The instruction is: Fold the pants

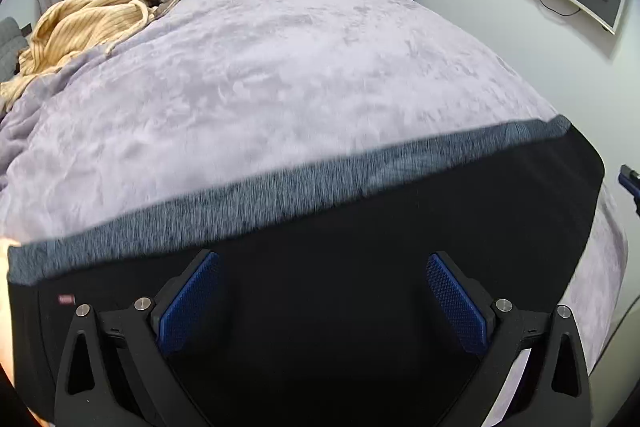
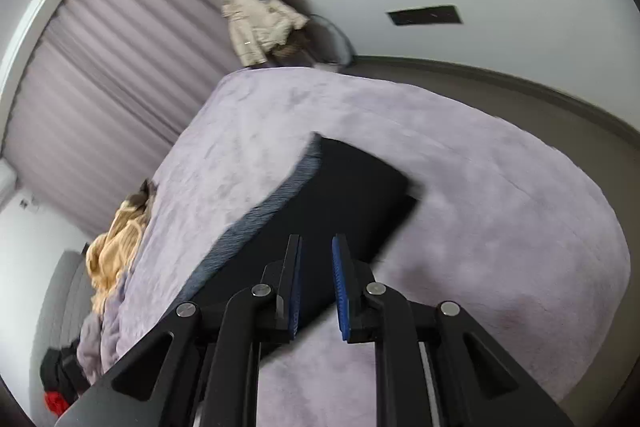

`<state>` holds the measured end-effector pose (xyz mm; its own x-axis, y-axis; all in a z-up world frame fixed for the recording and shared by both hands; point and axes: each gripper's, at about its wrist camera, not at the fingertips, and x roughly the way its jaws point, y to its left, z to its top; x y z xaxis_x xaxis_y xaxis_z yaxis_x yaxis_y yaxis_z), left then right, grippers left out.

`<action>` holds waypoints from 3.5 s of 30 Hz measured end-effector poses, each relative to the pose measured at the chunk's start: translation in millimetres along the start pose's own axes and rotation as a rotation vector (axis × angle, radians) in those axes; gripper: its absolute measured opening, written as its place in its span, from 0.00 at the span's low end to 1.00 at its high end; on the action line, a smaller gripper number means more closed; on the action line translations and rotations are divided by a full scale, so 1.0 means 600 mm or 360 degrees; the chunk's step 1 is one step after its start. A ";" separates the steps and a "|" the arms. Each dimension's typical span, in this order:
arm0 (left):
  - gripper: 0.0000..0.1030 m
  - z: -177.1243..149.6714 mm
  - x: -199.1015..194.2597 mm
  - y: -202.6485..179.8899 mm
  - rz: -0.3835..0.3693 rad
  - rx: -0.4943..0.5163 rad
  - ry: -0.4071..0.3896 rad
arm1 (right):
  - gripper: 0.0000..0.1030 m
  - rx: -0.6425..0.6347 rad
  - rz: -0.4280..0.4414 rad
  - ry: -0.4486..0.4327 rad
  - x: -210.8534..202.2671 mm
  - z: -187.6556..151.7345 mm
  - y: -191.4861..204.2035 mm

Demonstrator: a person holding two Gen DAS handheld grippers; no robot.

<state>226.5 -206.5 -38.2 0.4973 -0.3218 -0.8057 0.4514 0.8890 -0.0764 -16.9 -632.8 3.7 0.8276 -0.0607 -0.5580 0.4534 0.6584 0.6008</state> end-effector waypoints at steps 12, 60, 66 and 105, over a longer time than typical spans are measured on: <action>1.00 0.034 0.126 0.024 0.0040 -0.0260 -0.0014 | 0.08 -0.0479 0.0056 0.0476 0.281 -0.057 0.197; 1.00 -0.057 0.060 -0.182 0.0095 0.0277 -0.0037 | 0.45 0.0006 0.0414 0.0554 0.145 -0.184 0.107; 1.00 -0.056 0.054 -0.176 0.0089 0.0226 -0.0043 | 0.18 0.0101 0.0443 0.0476 0.126 -0.206 0.056; 1.00 -0.052 0.047 -0.178 0.0124 0.0194 -0.0014 | 0.50 0.0244 0.0052 0.0149 0.158 -0.020 -0.038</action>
<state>169.4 -300.2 -70.7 0.5408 -0.2567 -0.8010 0.4975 0.8655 0.0585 47.4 -644.3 -69.9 0.8115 0.0339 -0.5833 0.4777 0.5364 0.6957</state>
